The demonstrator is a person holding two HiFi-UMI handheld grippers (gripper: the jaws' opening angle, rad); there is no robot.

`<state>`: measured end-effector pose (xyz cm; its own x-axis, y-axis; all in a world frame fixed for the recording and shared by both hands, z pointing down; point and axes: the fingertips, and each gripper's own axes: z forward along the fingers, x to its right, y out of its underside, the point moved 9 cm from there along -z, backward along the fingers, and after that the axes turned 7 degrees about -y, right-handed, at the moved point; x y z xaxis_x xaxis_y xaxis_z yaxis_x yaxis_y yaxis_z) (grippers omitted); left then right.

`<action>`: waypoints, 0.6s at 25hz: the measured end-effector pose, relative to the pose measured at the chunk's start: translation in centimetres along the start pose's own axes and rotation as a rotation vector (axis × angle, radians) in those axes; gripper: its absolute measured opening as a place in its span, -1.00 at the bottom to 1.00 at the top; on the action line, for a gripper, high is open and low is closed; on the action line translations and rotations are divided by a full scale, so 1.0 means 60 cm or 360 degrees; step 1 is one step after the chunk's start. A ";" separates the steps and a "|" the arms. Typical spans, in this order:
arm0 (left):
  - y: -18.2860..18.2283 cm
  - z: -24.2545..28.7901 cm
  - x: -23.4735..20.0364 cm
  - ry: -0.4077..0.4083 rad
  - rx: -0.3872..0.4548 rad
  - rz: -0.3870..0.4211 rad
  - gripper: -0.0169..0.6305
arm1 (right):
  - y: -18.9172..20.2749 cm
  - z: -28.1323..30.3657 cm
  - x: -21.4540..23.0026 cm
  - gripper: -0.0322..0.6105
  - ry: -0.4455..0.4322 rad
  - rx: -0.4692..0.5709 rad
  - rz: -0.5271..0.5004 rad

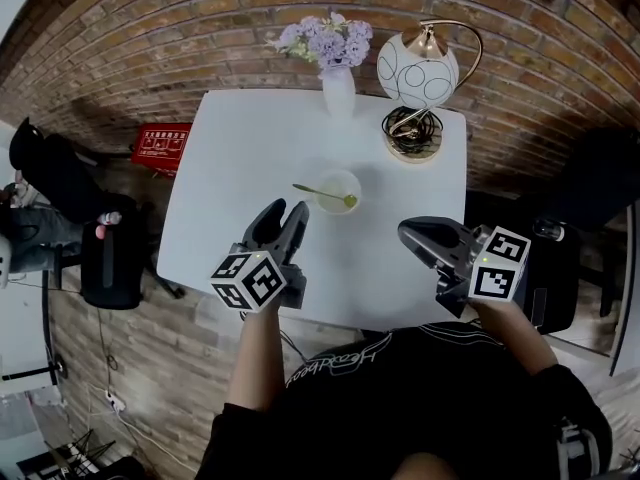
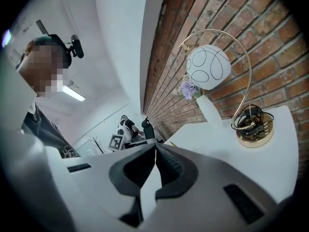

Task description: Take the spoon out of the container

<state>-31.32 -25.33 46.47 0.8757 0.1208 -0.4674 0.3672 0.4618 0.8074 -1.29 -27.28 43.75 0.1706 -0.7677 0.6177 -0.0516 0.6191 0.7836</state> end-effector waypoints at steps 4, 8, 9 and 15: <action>0.014 0.036 -0.022 -0.0056 -0.0056 0.0043 -0.39 | 0.003 0.002 0.024 -0.91 0.0027 -0.0016 0.0032; 0.025 0.065 -0.038 -0.0075 -0.0099 0.0001 -0.39 | 0.002 0.005 0.037 -0.91 0.0037 -0.0025 0.0053; 0.028 0.072 -0.043 -0.0090 -0.0105 0.0001 -0.39 | 0.003 0.006 0.041 -0.91 0.0038 -0.0032 0.0057; 0.044 0.111 -0.055 -0.0099 -0.0143 0.0019 -0.46 | 0.010 0.016 0.056 -0.91 0.0050 -0.0081 0.0094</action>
<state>-31.18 -30.35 52.56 0.8985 0.0733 -0.4328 0.3298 0.5380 0.7758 -1.72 -29.66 46.35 0.1992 -0.7247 0.6596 -0.0128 0.6711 0.7412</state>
